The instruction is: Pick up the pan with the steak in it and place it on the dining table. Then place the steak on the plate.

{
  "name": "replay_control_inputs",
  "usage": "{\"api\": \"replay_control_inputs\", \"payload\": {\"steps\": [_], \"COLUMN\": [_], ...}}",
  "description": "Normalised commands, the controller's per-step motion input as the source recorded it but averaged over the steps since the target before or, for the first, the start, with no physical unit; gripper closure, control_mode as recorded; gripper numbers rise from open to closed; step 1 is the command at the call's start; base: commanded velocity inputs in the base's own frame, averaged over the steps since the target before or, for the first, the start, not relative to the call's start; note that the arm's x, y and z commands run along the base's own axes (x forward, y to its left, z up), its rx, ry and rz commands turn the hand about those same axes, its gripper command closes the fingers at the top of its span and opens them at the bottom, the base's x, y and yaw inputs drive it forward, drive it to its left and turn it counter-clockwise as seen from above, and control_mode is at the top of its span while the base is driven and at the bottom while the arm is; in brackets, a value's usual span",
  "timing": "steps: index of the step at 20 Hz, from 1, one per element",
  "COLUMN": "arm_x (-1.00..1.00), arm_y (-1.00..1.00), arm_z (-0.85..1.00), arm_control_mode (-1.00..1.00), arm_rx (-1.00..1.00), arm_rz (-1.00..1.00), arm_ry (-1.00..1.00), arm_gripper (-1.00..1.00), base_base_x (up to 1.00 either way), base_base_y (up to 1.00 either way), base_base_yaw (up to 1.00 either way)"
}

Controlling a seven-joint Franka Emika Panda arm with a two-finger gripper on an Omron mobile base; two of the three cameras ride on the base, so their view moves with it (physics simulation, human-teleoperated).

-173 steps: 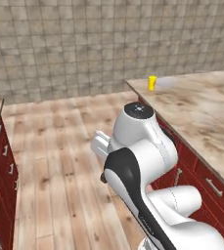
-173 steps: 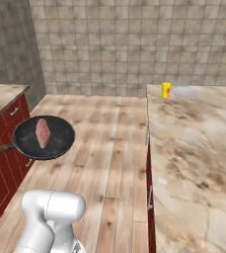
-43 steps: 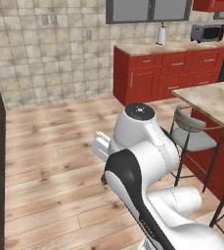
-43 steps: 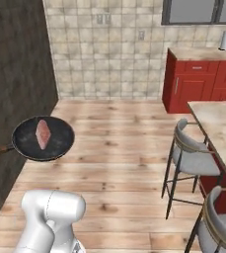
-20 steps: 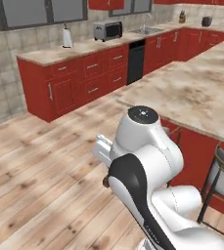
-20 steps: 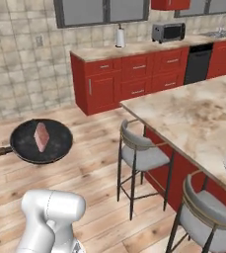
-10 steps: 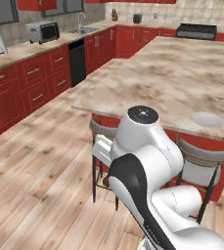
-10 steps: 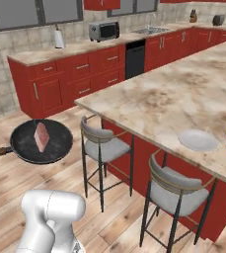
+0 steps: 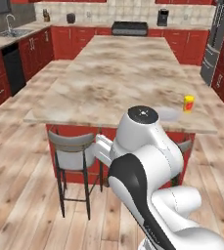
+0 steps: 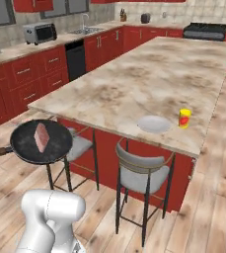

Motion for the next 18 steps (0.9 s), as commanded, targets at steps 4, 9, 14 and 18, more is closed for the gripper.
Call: {"api": "replay_control_inputs", "payload": {"steps": [4, 9, 14, 18], "arm_x": [0.0, 0.0, 0.0, 0.0], "arm_y": [0.0, 0.0, 0.0, 0.0], "arm_z": [0.0, 0.0, 0.0, 0.0], "arm_control_mode": [1.0, 1.0, 1.0, 1.0], "arm_rx": [0.0, 0.0, 0.0, 0.0], "arm_rz": [0.0, 0.0, 0.0, 0.0], "arm_ry": [0.0, 0.0, 0.0, 0.0], "arm_gripper": [1.0, 1.0, 1.0, 1.0], "base_base_x": [0.01, 0.01, 0.17, 0.3], "base_base_y": [0.3, 0.3, 0.39, 0.61], "base_base_yaw": [-0.5, -0.5, -0.45, -0.34]}}
